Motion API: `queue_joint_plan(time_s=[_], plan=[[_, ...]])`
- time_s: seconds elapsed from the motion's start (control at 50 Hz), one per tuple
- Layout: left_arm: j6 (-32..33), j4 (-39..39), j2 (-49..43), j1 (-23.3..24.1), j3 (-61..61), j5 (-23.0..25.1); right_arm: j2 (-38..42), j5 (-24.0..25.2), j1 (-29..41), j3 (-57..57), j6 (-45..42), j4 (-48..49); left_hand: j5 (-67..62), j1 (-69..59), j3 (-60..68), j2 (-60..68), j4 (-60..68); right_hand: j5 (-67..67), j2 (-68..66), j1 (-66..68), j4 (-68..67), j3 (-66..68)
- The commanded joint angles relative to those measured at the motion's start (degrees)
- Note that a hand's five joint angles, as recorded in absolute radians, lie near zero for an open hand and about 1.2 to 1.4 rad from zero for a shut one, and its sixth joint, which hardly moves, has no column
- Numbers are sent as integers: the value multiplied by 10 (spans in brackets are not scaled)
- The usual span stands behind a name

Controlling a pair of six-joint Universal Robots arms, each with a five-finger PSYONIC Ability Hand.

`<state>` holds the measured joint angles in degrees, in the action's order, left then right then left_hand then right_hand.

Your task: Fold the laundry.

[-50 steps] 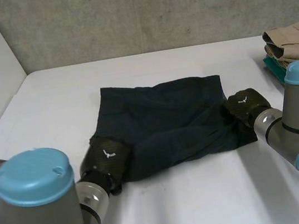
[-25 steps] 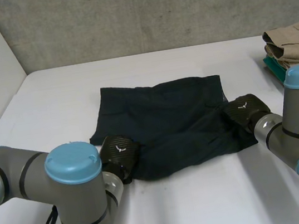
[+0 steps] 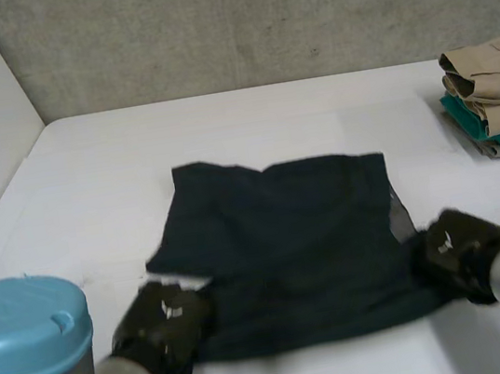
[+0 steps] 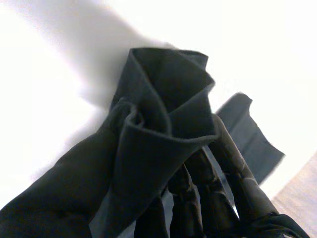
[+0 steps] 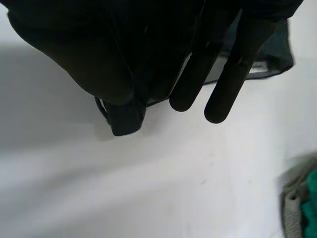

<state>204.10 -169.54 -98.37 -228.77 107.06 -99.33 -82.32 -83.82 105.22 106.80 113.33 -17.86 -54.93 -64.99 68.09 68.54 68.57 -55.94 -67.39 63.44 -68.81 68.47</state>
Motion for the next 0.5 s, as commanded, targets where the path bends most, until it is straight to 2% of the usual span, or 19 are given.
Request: queue_joint_plan(time_s=[0.02, 0.14, 0.28, 0.38, 0.5], plan=[[-47, 37, -8, 11, -11, 2, -16, 10, -22, -2, 6, 8, -151, -150, 119, 115, 114, -141, -126, 166, -112, 115], [-55, -30, -22, 5, -55, -1, 17, 6, 9, -37, 93, 95, -151, -150, 119, 115, 114, -141, -126, 166, -112, 115], [-47, -129, -74, -40, -115, -4, 91, -16, 53, -125, 163, 170, -151, -150, 119, 115, 114, -141, -126, 166, -112, 115], [-45, -185, -131, -73, -174, -5, 138, -31, 58, -185, 180, 224, -151, -150, 119, 115, 114, -141, -126, 166, -112, 115], [-42, -201, -225, -91, -255, -5, 208, -31, 67, -255, 184, 273, -149, -149, 118, 113, 113, -141, -126, 166, -112, 115]])
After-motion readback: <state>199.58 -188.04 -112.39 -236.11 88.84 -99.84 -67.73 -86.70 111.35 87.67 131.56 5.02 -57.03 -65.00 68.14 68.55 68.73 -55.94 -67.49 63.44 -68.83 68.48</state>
